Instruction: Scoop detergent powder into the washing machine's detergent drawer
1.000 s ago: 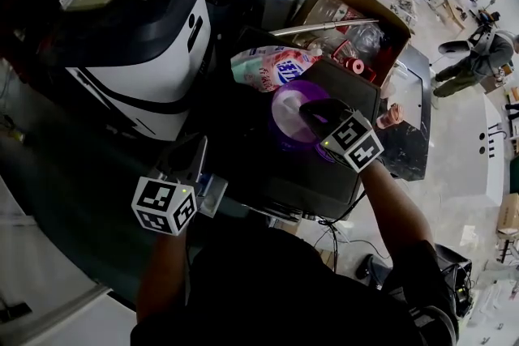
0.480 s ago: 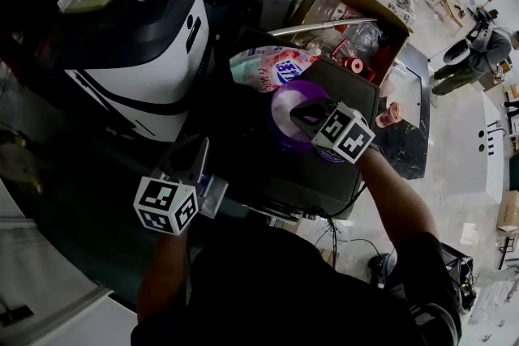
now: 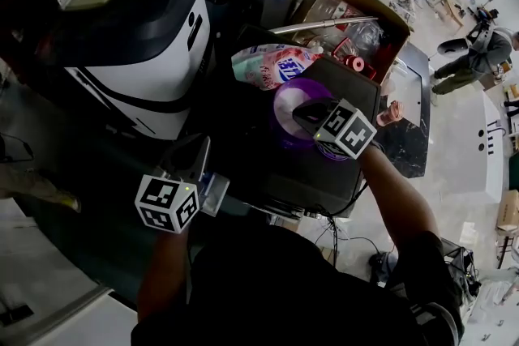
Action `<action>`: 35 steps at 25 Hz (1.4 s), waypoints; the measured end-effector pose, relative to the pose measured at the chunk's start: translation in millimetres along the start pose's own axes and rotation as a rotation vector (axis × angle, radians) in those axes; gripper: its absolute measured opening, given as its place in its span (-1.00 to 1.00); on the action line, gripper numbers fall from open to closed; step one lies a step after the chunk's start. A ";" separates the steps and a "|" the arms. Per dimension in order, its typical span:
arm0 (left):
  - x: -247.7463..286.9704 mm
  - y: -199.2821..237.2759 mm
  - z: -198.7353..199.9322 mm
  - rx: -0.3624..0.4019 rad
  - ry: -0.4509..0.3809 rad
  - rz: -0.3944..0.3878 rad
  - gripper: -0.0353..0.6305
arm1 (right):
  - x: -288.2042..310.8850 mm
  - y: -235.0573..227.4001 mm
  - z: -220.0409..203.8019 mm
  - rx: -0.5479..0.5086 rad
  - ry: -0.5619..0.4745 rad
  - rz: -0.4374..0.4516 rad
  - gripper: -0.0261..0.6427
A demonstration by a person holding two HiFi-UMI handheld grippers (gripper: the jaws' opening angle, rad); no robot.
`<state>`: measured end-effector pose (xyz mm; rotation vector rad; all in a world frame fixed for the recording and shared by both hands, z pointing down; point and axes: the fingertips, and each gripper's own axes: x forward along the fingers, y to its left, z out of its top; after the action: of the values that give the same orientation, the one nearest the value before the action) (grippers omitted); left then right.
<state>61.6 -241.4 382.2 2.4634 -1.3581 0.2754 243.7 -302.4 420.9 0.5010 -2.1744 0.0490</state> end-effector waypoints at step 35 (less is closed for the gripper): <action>-5.6 0.1 -4.8 -0.027 -0.012 -0.019 -0.88 | -15.5 2.2 12.3 0.388 -0.135 0.161 -0.86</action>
<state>58.4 -235.3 384.9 2.4580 -1.3338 0.2364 241.7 -297.8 401.6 0.5568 -2.3425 0.5477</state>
